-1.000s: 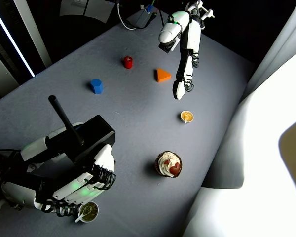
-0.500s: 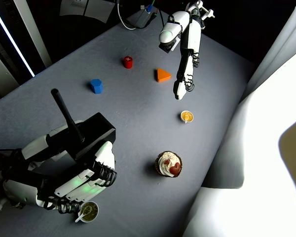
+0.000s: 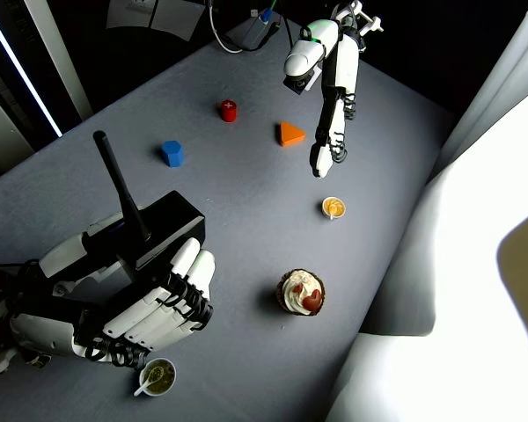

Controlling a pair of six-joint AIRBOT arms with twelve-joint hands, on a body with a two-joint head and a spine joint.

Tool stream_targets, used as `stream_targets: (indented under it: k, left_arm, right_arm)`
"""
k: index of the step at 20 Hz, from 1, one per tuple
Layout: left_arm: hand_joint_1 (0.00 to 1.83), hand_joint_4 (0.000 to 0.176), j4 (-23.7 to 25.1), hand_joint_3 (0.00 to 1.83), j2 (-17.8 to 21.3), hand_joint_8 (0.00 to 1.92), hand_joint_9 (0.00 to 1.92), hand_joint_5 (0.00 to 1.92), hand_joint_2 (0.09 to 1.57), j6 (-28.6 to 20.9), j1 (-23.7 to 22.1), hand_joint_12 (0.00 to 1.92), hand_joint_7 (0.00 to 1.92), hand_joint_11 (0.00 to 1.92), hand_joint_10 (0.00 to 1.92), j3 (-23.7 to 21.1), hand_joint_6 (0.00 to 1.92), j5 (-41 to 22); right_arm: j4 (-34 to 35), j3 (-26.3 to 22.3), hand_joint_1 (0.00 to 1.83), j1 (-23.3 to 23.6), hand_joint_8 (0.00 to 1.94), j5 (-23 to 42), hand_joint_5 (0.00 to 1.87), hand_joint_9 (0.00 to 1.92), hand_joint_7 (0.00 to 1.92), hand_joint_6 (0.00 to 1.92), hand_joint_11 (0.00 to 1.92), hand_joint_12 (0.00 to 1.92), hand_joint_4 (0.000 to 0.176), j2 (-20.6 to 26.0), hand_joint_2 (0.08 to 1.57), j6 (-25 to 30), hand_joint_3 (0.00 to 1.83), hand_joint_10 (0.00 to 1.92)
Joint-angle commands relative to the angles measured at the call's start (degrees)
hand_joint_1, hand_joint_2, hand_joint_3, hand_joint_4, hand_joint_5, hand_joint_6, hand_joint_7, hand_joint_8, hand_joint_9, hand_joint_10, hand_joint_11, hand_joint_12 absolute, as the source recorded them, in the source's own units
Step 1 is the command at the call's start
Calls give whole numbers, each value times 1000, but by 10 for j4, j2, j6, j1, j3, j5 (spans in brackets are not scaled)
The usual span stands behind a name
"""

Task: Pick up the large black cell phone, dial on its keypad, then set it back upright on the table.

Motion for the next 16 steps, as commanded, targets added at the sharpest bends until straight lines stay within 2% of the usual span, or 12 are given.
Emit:
stream_targets:
  k: [1,2,3,4,6,9,12,14,15,16]
  left_arm:
    - [0,0,-43,1,5,2,86,112,1207,-6,-15,356,111,0,1,2,1,-35]
    - [0,0,-43,0,5,1,78,101,1206,-6,-15,336,104,0,0,1,0,-35]
    - [0,0,-43,0,5,5,97,116,1207,-6,-15,391,125,0,4,1,3,-35]
    - [0,0,-43,1,5,3,94,120,1209,-6,-15,367,126,0,2,0,3,-35]
    - [0,0,-43,3,6,0,87,107,1216,-6,-15,324,120,0,0,-1,0,-35]
    - [0,0,-43,3,6,1,98,127,1221,-6,-16,364,130,0,2,-1,5,-35]
    - [0,0,-43,1,6,1,65,94,1220,-6,-17,270,91,0,2,-1,1,-35]
    - [0,0,-43,1,6,3,71,101,1222,-6,-17,273,97,0,4,-2,3,-35]
    - [0,0,-43,1,6,6,87,118,1224,-6,-17,324,119,0,6,-2,5,-35]
    - [0,0,-43,1,6,3,85,113,1224,-6,-17,312,101,0,3,-3,1,-35]
  right_arm:
    - [0,1,1115,0,2,48,793,765,804,508,536,1257,0,4,1066,3,0,357]
    - [0,0,1107,0,8,48,824,779,783,225,526,1245,0,4,1055,3,0,309]
    - [0,0,1121,0,3,48,827,786,758,89,535,1227,0,4,1045,3,0,261]
    - [0,1,1103,0,0,48,809,789,739,26,514,1223,0,4,1051,3,0,211]
    - [1,1,1070,0,0,48,767,758,702,2,442,1231,0,5,1038,3,0,162]
    - [1,3,1048,0,0,47,648,719,646,0,325,1196,0,6,992,3,0,92]
    - [-1,2,964,0,0,47,521,640,564,0,224,1154,0,7,986,3,0,45]
    - [-2,2,871,0,0,47,485,477,465,0,47,1182,0,7,959,3,0,1]
    - [-2,2,787,0,1,47,416,349,393,2,9,997,10,8,917,3,0,5]
    - [-3,2,647,0,7,47,242,182,216,2,1,613,65,8,895,3,0,4]
